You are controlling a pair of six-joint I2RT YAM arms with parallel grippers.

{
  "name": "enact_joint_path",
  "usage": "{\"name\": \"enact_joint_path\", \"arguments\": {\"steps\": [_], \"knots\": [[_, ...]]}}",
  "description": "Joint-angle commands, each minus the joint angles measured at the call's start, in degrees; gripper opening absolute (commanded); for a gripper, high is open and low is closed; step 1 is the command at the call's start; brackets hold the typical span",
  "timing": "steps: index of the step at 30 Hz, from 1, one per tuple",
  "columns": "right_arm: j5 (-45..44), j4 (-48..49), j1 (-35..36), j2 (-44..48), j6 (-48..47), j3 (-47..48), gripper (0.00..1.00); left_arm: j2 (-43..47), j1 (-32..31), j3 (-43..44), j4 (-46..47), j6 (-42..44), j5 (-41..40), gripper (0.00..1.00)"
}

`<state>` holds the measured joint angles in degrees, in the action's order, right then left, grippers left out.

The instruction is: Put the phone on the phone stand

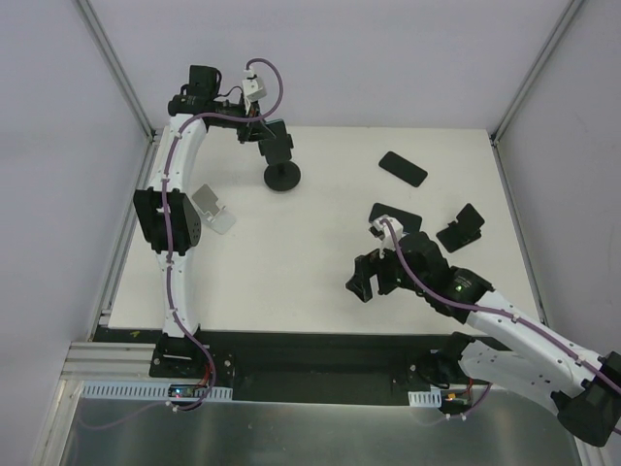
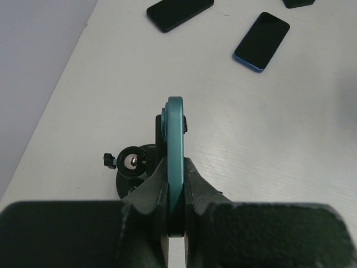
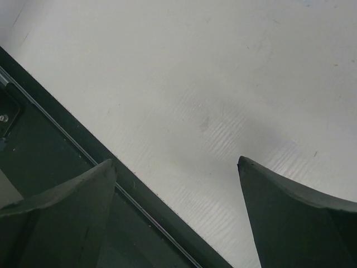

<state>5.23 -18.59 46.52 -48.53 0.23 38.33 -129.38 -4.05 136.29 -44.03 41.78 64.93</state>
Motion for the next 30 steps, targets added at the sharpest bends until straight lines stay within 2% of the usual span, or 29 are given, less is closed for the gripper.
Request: {"name": "enact_joint_path", "arguments": {"steps": [1,12,13,15,16,17,20,22,24,25,26,28,29,30], "knots": [[0.74,2.07,-0.29,2.04,1.44,-0.80,0.92,1.06,0.10,4.16,3.60,1.38,6.80,0.00],[1.62,1.54,-0.38,2.65,3.29,-0.45,0.92,2.82,0.10,2.32,-1.05,5.59,-0.40,0.00],[2.32,1.63,-0.38,2.65,3.29,-1.14,0.91,2.91,0.19,2.23,-1.14,5.51,-0.94,0.05],[1.80,2.94,-0.29,3.79,3.72,-2.11,0.91,2.82,0.19,3.36,-0.97,3.84,-1.64,0.41],[0.58,3.03,-0.29,4.14,4.25,-2.38,0.91,2.56,0.19,4.24,-0.62,2.70,-1.99,0.78],[0.74,3.21,-0.38,4.58,4.77,-2.47,0.91,2.64,0.19,5.90,-0.27,0.69,-2.52,0.99],[1.62,3.21,-0.29,6.08,5.57,-2.38,0.91,5.97,0.97,4.88,3.15,-4.65,-3.67,0.99],[1.18,1.99,-0.29,7.48,6.27,-1.68,0.91,11.13,1.59,1.63,9.18,-8.63,-2.36,0.99],[1.44,-0.39,-0.29,8.19,5.66,-0.28,0.91,15.80,2.03,-7.05,15.69,-15.82,-3.57,0.99],[1.44,-1.27,-0.29,8.37,5.31,0.17,0.91,21.05,2.03,-10.66,19.56,-17.94,-5.06,0.99],[0.92,-3.36,-0.29,8.37,4.96,0.52,0.91,23.88,2.03,-18.61,26.56,-23.01,-8.03,0.99],[-2.49,-6.44,-0.38,8.72,5.13,1.49,0.91,32.12,2.03,-27.09,35.64,-29.88,-13.83,0.99],[-3.64,-7.07,-0.29,8.98,5.48,1.58,0.92,34.44,2.03,-34.09,41.60,-35.83,-19.34,0.99],[-4.78,-7.77,-0.29,9.50,5.83,1.75,0.91,36.72,2.03,-36.86,43.05,-38.85,-22.01,0.99]]}}
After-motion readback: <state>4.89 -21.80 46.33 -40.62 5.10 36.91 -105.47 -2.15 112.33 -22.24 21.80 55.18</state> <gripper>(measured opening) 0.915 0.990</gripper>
